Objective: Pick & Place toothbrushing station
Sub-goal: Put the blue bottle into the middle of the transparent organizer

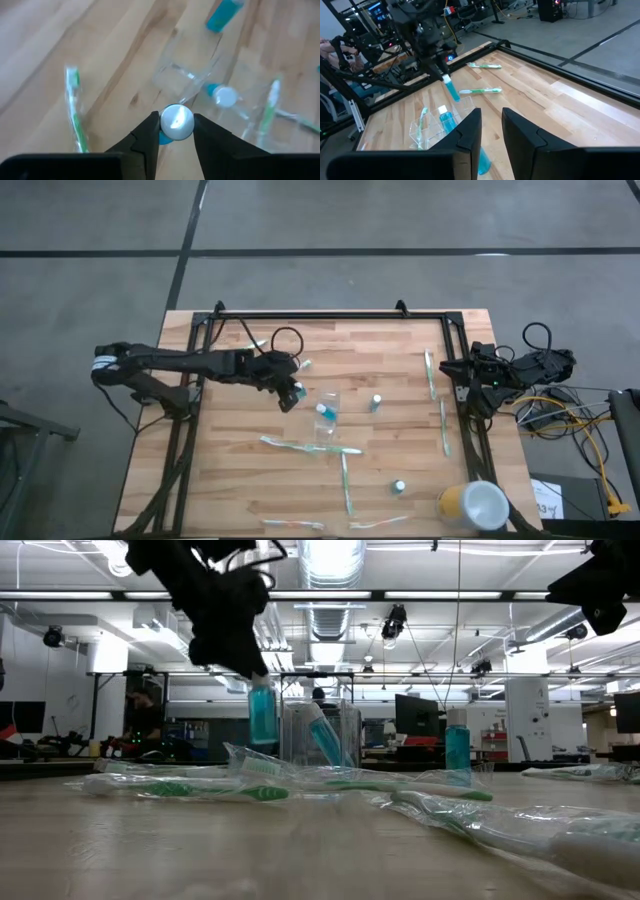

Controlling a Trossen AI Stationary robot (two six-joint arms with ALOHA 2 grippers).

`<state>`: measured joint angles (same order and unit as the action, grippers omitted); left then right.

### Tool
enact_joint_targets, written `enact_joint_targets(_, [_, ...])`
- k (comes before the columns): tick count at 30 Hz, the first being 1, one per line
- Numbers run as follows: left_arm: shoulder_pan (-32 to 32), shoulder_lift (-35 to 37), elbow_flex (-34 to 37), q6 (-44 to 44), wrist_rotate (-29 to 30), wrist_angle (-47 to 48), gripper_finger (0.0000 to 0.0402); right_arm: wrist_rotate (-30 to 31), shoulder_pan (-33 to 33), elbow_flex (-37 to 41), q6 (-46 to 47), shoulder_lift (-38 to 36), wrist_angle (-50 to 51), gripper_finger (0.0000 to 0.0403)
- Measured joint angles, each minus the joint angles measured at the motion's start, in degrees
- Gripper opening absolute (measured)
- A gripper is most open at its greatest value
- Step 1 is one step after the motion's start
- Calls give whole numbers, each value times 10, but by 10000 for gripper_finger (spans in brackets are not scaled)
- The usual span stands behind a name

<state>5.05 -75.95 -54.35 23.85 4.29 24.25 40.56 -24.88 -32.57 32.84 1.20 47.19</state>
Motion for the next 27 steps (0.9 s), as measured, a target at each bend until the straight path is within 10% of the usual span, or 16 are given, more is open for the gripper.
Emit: enact_joint_targets(27, [-54, -30, -63, -63, -33, -58, 112, 0, 0, 0, 0, 0, 0, 70])
